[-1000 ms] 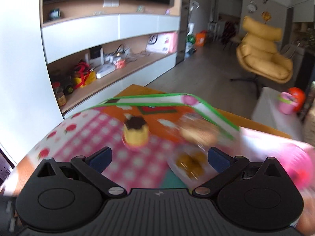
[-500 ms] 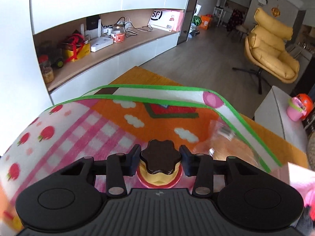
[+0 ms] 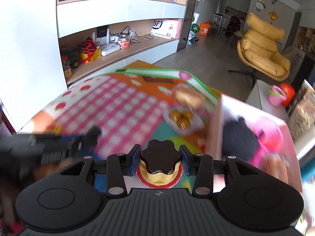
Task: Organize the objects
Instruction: 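Grasp the yellow pudding toy with the right tool while the left tool holds the black stick, then lower the black stick and pudding toy into the pink box and release both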
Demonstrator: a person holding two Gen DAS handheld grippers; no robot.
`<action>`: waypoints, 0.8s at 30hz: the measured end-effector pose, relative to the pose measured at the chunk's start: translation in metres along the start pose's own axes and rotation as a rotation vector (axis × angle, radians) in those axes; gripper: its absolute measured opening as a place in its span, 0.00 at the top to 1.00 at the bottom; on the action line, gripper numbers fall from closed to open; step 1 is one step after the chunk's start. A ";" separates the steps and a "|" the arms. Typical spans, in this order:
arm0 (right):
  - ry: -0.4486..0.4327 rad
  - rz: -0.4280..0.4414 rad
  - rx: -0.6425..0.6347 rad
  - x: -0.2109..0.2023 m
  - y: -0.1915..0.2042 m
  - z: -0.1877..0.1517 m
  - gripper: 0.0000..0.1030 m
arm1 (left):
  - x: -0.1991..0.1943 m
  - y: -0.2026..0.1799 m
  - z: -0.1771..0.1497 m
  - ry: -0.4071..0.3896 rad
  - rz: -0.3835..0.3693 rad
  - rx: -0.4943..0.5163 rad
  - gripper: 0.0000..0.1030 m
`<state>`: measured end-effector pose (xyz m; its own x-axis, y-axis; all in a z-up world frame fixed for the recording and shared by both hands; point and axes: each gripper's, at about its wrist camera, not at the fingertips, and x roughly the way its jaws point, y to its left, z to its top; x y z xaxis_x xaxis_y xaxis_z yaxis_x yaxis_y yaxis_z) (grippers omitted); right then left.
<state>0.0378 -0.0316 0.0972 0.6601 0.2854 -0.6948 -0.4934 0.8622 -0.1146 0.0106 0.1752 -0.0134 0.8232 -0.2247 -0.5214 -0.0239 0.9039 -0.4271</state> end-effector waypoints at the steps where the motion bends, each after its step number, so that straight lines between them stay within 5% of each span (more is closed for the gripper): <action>1: -0.004 -0.007 0.010 -0.009 -0.004 -0.010 0.59 | 0.000 -0.001 0.000 0.000 0.002 0.003 0.78; 9: -0.028 -0.077 0.084 -0.052 -0.036 -0.083 0.59 | -0.002 -0.006 -0.002 0.000 0.014 0.010 0.78; 17: -0.129 -0.112 0.160 -0.078 -0.072 -0.117 0.59 | -0.016 -0.043 0.005 0.000 0.094 0.138 0.79; 24: -0.214 -0.103 0.241 -0.093 -0.102 -0.132 0.59 | -0.027 -0.145 0.055 -0.078 -0.085 0.245 0.79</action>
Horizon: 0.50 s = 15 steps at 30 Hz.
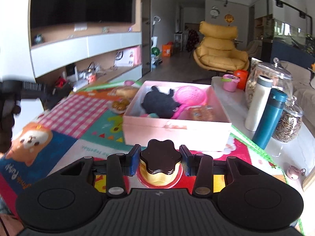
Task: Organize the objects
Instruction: 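Lower the black stick and pudding toy into the pink box and release both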
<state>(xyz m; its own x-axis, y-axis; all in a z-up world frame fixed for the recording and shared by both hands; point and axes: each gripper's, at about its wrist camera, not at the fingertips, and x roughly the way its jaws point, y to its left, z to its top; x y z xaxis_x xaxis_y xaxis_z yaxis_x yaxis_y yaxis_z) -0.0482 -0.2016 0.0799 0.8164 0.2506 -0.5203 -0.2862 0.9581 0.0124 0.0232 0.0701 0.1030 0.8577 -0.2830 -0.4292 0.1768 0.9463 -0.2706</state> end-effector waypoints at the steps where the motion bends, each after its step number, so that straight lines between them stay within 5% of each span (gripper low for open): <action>1: -0.010 -0.005 0.010 -0.001 -0.004 0.001 0.59 | 0.007 -0.017 0.010 -0.007 -0.027 0.019 0.79; 7: -0.035 -0.031 0.055 0.004 -0.023 0.004 0.59 | 0.087 -0.079 0.039 0.043 -0.206 -0.093 0.78; 10: -0.029 -0.044 0.077 0.007 -0.030 0.003 0.59 | 0.135 -0.097 0.016 0.173 -0.146 -0.034 0.78; 15: -0.045 -0.061 0.079 0.002 -0.042 0.005 0.59 | 0.120 -0.078 -0.007 0.108 -0.142 -0.048 0.77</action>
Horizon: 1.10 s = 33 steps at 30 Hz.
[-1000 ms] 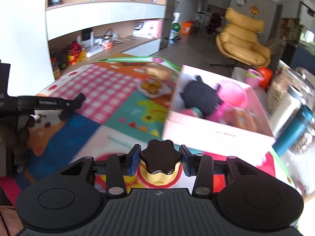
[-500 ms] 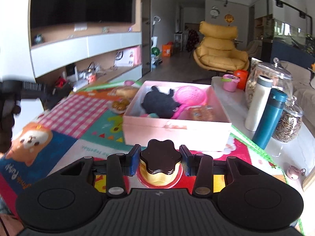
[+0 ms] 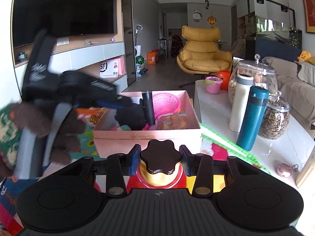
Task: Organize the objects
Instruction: 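Lower the black stick and pudding toy into the pink box and release both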
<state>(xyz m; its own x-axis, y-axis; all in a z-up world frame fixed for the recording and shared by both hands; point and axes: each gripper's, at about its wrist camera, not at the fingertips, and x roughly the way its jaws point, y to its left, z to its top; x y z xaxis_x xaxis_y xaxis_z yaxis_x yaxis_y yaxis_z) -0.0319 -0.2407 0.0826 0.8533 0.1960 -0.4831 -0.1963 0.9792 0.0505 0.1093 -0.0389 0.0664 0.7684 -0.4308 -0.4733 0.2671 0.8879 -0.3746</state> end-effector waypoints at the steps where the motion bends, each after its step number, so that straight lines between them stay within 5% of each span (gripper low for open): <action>1: 0.000 -0.005 0.002 0.001 -0.002 0.002 0.59 | -0.013 0.005 -0.003 -0.028 0.007 0.022 0.77; 6: -0.009 0.026 0.040 0.012 -0.009 0.027 0.59 | -0.065 0.034 -0.023 -0.113 0.071 0.053 0.77; 12: -0.001 0.101 0.123 0.057 -0.006 0.074 0.57 | -0.072 0.069 -0.033 -0.072 0.096 -0.041 0.77; 13: 0.000 0.112 0.145 0.065 -0.007 0.082 0.53 | -0.071 0.073 -0.034 -0.063 0.103 -0.049 0.77; 15: 0.000 0.098 0.183 0.075 -0.008 0.092 0.22 | -0.075 0.077 -0.036 -0.047 0.105 -0.032 0.77; 17: -0.019 0.108 0.175 0.074 -0.006 0.094 0.17 | -0.076 0.078 -0.040 -0.017 0.114 0.025 0.77; 26: -0.049 0.046 0.037 0.050 0.028 0.037 0.02 | -0.058 0.087 -0.050 -0.001 0.134 0.052 0.77; 33: -0.084 0.058 -0.102 0.057 0.074 -0.023 0.00 | -0.031 0.121 0.005 -0.048 0.155 -0.023 0.77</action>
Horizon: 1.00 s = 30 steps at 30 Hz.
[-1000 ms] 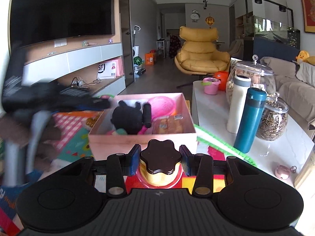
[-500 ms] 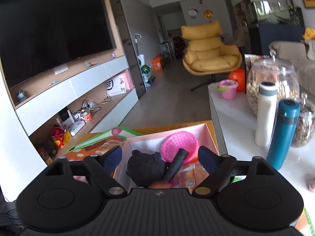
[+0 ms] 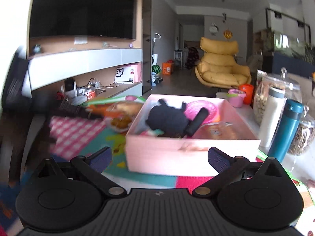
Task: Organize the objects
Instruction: 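Lower the black stick and pudding toy into the pink box and release both, then grasp the wrapped round bun on the mat with the left tool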
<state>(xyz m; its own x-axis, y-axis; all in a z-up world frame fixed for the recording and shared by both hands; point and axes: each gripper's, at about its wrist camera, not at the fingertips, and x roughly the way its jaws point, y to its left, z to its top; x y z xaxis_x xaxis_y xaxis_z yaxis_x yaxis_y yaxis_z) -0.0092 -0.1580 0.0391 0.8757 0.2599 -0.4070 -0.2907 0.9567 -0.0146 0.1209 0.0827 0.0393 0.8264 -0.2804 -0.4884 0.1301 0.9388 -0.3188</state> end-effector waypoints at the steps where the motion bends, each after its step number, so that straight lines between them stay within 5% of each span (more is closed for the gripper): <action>1: 0.000 -0.001 -0.011 0.003 0.005 -0.006 0.00 | 0.008 0.005 0.013 -0.016 0.006 -0.001 0.77; 4: -0.013 -0.005 -0.034 0.002 0.010 -0.008 0.00 | 0.036 0.011 0.049 -0.060 0.030 0.037 0.77; 9: 0.021 0.007 0.038 0.007 -0.003 -0.006 0.00 | 0.111 0.011 0.090 0.030 0.046 0.077 0.77; 13: 0.034 0.011 0.088 0.007 -0.010 -0.007 0.00 | 0.153 0.002 0.096 0.072 0.100 0.156 0.77; 16: 0.036 0.012 0.091 0.006 -0.011 -0.007 0.00 | 0.173 0.000 0.086 0.193 0.129 0.195 0.77; 30: 0.036 0.006 0.071 0.009 -0.008 -0.006 0.00 | 0.021 0.038 -0.001 0.226 0.078 0.172 0.76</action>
<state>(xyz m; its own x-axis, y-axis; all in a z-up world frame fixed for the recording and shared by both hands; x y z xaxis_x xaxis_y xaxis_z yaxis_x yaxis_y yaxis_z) -0.0009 -0.1642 0.0296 0.8591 0.2618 -0.4399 -0.2664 0.9624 0.0525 0.1430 0.1124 0.0157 0.6969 -0.2256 -0.6808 0.1779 0.9740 -0.1406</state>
